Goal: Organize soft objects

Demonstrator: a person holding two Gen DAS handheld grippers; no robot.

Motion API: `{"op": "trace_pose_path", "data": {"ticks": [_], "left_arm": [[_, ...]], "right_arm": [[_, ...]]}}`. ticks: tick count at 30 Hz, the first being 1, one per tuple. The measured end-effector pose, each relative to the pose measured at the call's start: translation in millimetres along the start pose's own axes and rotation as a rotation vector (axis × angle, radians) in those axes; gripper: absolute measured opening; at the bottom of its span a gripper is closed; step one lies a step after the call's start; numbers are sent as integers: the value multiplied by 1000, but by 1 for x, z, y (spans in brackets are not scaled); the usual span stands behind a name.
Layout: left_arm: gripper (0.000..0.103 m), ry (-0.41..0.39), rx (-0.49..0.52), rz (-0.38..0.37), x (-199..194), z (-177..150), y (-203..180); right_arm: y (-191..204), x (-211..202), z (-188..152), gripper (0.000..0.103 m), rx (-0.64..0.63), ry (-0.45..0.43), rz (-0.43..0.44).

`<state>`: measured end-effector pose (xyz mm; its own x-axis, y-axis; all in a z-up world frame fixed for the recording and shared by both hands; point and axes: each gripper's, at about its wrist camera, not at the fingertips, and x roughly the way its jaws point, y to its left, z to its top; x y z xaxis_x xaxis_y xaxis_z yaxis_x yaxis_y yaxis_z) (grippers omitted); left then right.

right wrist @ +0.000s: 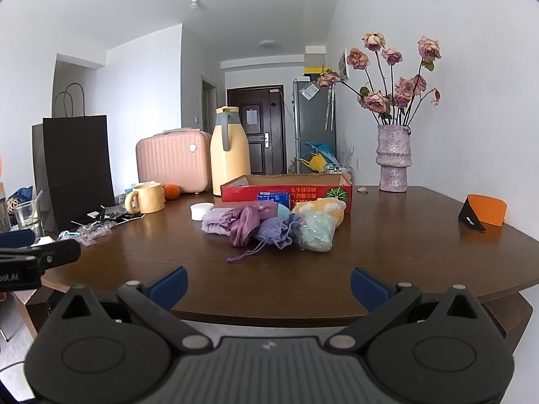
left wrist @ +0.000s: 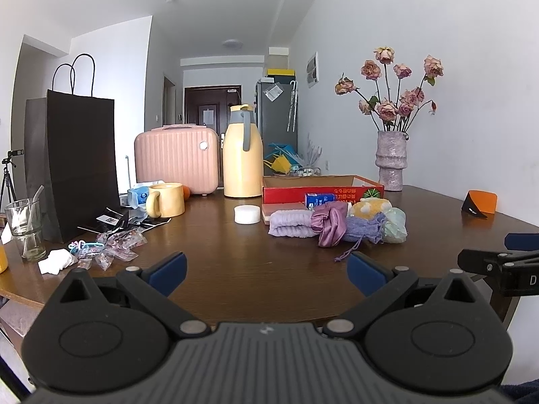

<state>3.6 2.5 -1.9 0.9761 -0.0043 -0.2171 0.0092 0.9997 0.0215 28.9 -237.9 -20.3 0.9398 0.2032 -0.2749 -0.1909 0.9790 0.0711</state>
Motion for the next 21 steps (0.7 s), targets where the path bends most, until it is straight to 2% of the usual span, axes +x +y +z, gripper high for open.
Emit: {"op": "trace_pose_path", "data": {"ticks": [21], "left_arm": [[103, -8, -7, 7, 0, 2, 3]], "right_arm": [[-1, -1, 2, 103, -4, -8, -14]]}}
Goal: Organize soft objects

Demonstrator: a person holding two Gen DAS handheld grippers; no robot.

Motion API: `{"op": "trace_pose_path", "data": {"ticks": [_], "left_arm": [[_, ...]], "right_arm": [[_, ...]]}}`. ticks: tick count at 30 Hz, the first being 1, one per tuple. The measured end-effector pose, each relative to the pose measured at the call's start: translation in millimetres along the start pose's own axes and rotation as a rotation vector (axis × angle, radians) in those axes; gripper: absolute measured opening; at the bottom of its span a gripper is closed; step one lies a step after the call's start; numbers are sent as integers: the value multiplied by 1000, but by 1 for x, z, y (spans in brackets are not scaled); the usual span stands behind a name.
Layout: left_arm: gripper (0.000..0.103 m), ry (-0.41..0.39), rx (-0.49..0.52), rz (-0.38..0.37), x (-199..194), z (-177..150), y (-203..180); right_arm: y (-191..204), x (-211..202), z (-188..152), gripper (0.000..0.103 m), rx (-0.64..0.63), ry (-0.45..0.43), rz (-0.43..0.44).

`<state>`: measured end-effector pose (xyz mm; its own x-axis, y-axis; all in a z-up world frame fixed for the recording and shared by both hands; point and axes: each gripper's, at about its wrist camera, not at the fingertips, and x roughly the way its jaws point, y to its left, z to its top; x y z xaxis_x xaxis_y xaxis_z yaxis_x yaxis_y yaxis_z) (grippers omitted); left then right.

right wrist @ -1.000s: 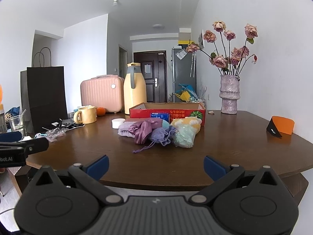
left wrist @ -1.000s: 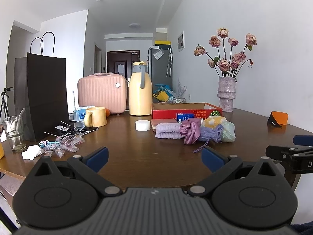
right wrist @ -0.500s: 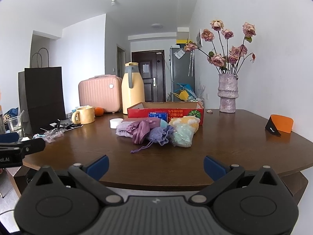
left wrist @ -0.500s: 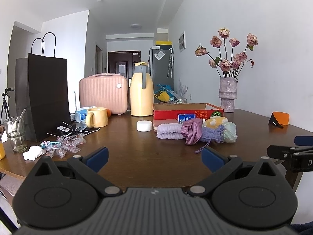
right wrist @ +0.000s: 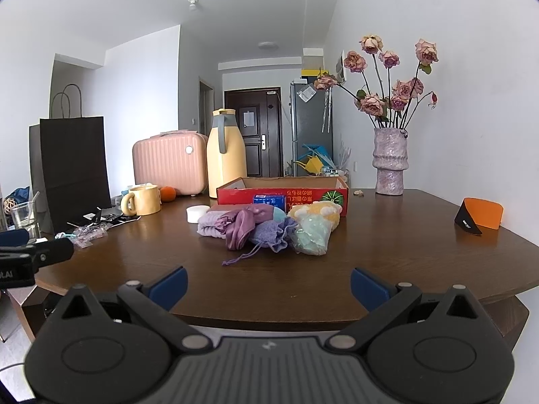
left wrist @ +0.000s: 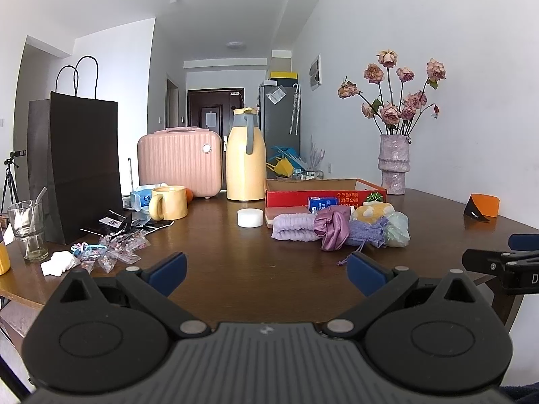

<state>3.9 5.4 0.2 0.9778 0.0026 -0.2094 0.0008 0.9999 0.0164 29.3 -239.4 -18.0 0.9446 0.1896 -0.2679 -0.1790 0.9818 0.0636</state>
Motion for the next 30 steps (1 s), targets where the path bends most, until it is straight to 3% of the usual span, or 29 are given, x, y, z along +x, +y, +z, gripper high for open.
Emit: {"op": "trace_pose_path", "data": {"ticks": [30], "left_arm": [[103, 5, 5, -3, 1, -2, -1]], "right_arm": [[-1, 1, -2, 103, 7, 8, 0]]}}
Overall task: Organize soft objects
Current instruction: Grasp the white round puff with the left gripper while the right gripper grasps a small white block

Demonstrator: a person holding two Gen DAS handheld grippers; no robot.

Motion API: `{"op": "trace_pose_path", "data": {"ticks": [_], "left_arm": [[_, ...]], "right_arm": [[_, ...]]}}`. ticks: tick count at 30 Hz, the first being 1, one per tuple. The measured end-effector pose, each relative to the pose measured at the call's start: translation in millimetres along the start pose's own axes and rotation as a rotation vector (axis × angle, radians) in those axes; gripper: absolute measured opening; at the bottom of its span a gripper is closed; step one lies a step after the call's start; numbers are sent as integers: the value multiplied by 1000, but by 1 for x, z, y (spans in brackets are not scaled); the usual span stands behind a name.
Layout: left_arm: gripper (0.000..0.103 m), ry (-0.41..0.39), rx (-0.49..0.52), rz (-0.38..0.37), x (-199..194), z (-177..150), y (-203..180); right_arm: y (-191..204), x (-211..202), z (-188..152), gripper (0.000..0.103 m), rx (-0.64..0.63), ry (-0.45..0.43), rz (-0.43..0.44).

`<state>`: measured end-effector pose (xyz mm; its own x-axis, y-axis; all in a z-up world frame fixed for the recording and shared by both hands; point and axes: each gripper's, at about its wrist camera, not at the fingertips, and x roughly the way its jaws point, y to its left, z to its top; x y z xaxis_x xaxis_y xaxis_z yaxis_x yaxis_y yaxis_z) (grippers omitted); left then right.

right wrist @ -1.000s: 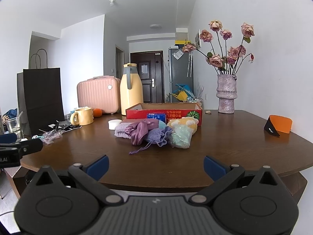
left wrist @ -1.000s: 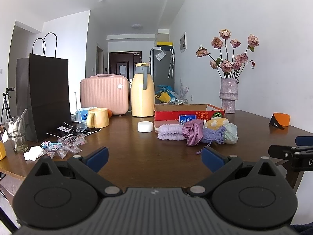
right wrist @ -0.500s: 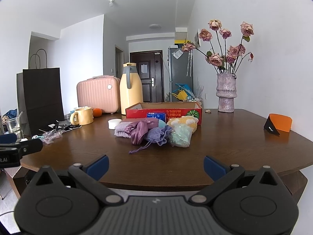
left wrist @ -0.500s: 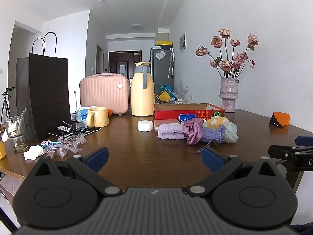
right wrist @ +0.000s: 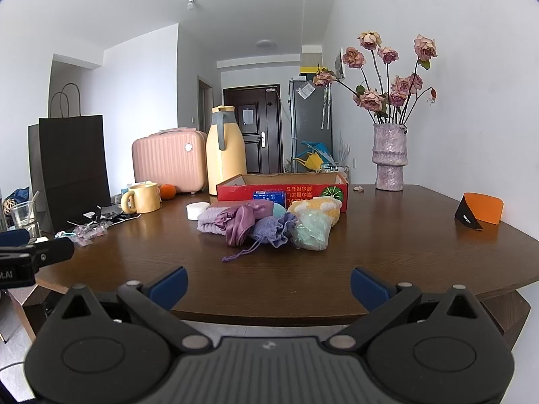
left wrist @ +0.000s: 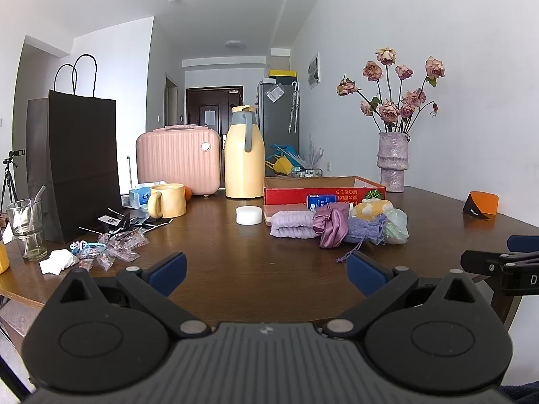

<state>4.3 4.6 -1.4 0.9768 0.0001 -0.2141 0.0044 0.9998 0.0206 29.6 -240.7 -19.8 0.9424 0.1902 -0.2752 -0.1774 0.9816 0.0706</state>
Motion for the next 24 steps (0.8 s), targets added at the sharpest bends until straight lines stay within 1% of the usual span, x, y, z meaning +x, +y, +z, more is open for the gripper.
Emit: {"op": "trace_pose_path", "data": {"ticks": [4, 7, 9, 11, 13, 16, 19, 24], "left_arm": [[103, 7, 3, -1, 3, 1, 1], [103, 17, -31, -3, 14, 7, 10], [103, 25, -34, -2, 29, 10, 16], [103, 36, -41, 17, 50, 11, 18], [103, 72, -56, 2, 74, 13, 19], [103, 128, -95, -36, 108, 18, 18], [103, 143, -100, -51, 131, 22, 12], [103, 173, -99, -63, 170, 32, 6]], "right_arm": [[0, 0, 0, 103, 1, 0, 0], [-1, 1, 1, 103, 2, 0, 4], [-4, 4, 2, 103, 0, -18, 2], [-7, 10, 5, 103, -16, -44, -12], [-11, 21, 9, 103, -37, -61, -31], [-20, 47, 16, 103, -23, -43, -31], [-28, 73, 26, 103, -2, -24, -14], [-36, 111, 44, 103, -18, -21, -23]]}}
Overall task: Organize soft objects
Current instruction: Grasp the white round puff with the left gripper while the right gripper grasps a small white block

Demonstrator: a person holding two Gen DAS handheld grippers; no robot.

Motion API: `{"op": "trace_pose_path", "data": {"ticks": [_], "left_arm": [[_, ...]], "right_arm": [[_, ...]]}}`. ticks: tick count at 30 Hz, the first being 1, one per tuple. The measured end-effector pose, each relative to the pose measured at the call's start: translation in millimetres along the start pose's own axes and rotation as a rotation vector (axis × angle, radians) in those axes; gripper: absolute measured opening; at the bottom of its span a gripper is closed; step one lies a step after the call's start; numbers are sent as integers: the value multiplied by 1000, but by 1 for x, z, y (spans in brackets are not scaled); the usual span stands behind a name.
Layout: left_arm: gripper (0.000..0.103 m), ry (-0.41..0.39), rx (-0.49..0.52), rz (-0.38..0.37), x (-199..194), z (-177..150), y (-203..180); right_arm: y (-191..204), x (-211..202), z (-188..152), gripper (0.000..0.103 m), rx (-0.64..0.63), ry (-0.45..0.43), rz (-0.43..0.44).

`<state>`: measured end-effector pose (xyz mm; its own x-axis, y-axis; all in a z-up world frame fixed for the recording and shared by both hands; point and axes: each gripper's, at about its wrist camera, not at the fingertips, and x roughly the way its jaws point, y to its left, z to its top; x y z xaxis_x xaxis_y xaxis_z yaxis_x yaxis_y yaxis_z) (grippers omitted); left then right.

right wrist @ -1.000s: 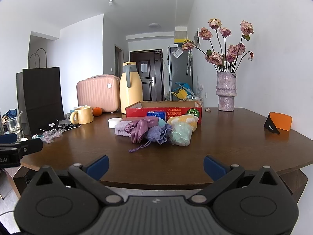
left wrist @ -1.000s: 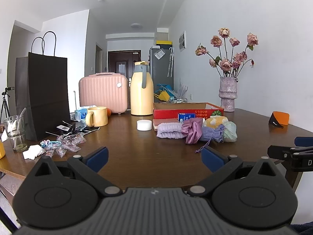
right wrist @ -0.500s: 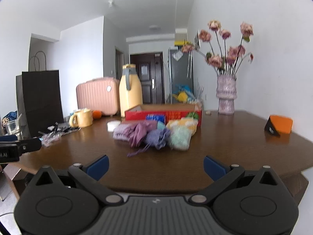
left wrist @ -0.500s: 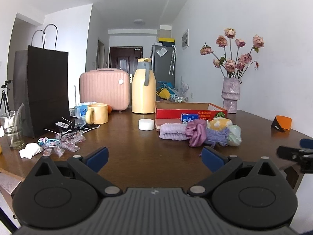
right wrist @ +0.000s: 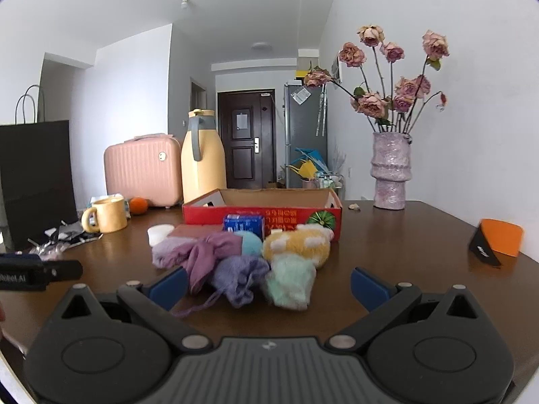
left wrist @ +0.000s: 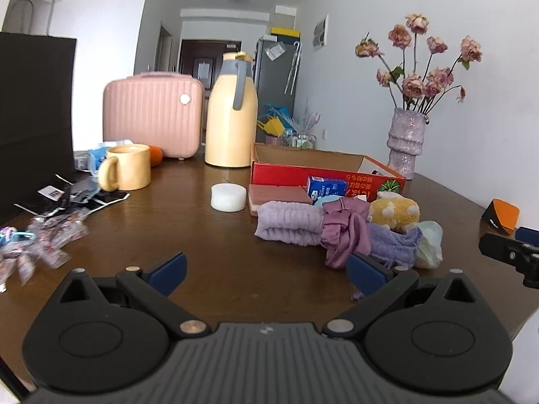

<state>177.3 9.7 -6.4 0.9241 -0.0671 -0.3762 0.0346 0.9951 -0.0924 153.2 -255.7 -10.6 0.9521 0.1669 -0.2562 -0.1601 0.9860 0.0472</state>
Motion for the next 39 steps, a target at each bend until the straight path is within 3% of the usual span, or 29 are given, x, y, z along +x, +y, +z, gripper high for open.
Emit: {"op": "trace_pose_path", "data": {"ticks": [4, 7, 12, 18, 22, 27, 28, 31, 35, 39], "left_arm": [[103, 38, 5, -8, 36, 17, 3], [103, 35, 15, 30, 63, 35, 14], [103, 73, -5, 85, 123, 70, 50], [84, 168, 59, 31, 204, 96, 76], [79, 223, 42, -38, 240, 99, 87], [82, 276, 48, -89, 266, 95, 86], [79, 281, 40, -94, 270, 94, 87], [53, 291, -6, -116, 275, 91, 90], [47, 235, 3, -120, 263, 94, 89], [46, 210, 5, -88, 246, 98, 86]], "right_arm": [[-13, 37, 10, 103, 34, -13, 75], [-17, 64, 24, 103, 50, 41, 178], [-1, 122, 55, 100, 24, 105, 249], [47, 199, 88, 84, -50, 133, 321], [63, 251, 101, 69, -88, 189, 305], [37, 285, 100, 71, -20, 250, 186], [30, 287, 98, 71, -2, 263, 174], [10, 287, 86, 70, 41, 322, 190], [-7, 276, 79, 69, 40, 331, 172], [-31, 274, 76, 66, 45, 339, 73]]}}
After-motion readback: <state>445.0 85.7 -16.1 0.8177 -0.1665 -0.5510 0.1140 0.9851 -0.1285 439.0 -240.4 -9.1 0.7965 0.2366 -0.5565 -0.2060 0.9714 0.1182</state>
